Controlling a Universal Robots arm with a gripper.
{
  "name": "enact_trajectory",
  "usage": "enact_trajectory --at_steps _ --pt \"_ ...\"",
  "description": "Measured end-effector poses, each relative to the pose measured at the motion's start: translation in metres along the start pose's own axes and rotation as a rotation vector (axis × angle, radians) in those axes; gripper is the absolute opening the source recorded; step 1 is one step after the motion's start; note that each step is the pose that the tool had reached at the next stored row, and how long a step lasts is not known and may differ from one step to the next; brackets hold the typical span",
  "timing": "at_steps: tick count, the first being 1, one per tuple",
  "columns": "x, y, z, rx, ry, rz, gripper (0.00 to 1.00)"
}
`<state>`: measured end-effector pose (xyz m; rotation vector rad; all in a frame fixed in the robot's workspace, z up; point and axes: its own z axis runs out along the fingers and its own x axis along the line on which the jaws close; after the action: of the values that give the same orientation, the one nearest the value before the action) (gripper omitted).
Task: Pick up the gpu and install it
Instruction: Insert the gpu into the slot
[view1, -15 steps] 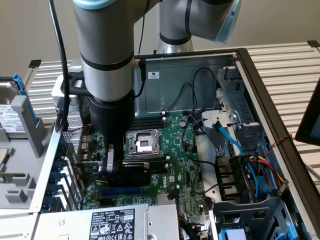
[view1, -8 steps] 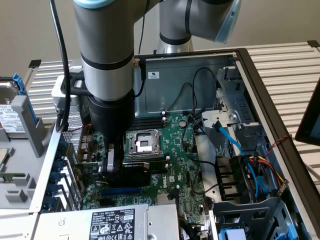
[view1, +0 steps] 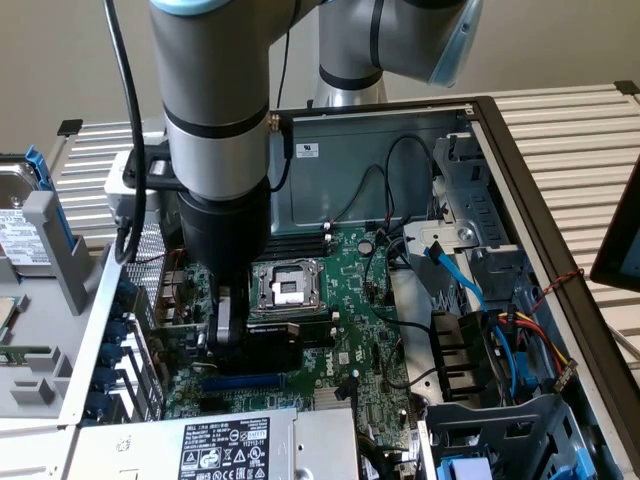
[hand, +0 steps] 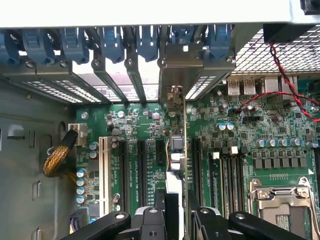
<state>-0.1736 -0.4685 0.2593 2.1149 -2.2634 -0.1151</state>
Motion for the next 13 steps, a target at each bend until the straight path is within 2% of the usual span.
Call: enact_trajectory --at_steps 3,7,9,10,13 --pt "0.0 -0.0046 -0.0006 0.0 0.0005 -0.005 0.27" --pt "0.0 -0.01 -0.0119 -0.0041 0.0013 -0.01 0.27" --pt "0.0 -0.0109 -0.0141 -0.0044 0.0019 -0.02 0.27" --pt "0.0 -0.011 -0.0142 -0.0043 0.0036 -0.026 0.27" --pt "0.0 -0.0113 -0.0144 -0.0044 0.0138 -0.046 0.27"
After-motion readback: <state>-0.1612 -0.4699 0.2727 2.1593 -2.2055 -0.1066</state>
